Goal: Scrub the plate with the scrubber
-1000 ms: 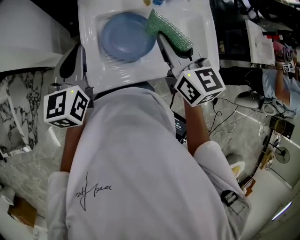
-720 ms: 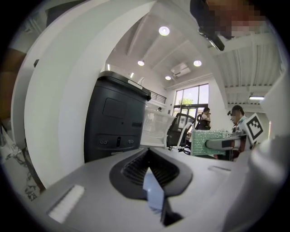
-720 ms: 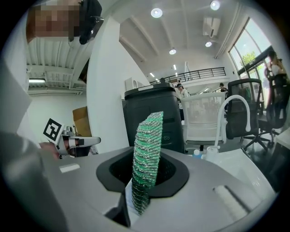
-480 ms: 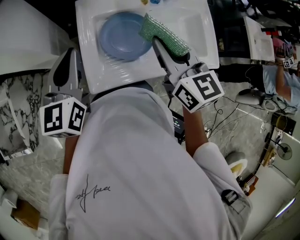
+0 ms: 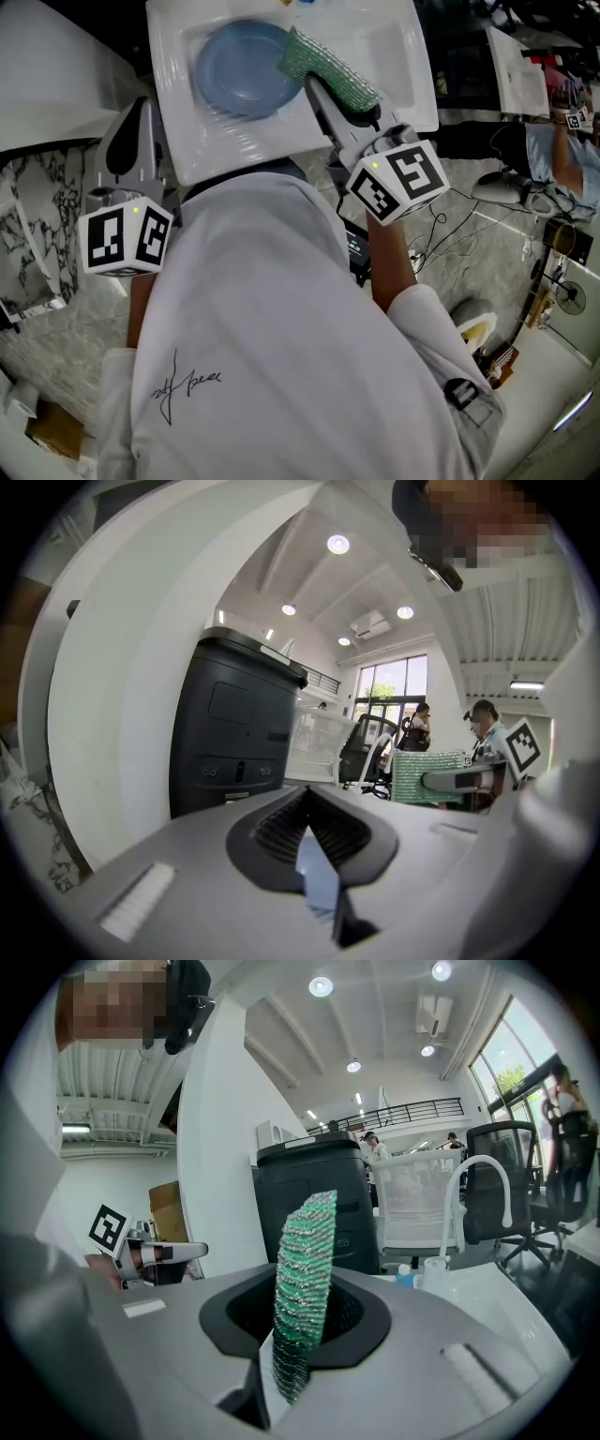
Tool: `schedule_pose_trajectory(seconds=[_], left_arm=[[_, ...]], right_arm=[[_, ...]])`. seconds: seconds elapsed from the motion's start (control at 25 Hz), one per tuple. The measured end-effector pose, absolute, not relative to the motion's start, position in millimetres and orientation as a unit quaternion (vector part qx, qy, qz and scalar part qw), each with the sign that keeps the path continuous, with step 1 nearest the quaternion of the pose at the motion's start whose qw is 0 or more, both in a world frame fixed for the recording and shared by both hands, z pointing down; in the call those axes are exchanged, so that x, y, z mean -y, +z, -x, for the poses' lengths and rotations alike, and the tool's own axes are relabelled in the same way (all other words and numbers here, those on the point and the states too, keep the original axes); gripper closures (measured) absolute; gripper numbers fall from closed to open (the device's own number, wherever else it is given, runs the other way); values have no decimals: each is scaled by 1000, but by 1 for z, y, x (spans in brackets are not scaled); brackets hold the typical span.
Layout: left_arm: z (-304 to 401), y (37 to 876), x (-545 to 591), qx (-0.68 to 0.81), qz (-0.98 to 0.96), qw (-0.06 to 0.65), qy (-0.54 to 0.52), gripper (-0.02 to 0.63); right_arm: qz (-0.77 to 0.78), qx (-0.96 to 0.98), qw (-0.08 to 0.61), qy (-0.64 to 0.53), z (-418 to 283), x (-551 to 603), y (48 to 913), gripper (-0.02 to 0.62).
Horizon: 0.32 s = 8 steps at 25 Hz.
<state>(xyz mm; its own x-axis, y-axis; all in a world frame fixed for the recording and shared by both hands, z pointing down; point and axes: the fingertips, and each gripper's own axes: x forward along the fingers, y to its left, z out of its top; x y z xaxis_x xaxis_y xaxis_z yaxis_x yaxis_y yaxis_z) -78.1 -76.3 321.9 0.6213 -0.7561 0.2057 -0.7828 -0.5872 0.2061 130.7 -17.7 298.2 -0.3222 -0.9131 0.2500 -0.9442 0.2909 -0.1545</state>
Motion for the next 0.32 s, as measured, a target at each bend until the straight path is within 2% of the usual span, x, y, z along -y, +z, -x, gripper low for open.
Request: schedule_pose_trajectory(seconds=[0.32], left_arm=[[75,324,74,430,-891,133,54,552]], right_arm=[[-579,800,61,143,-130,14,299,532]])
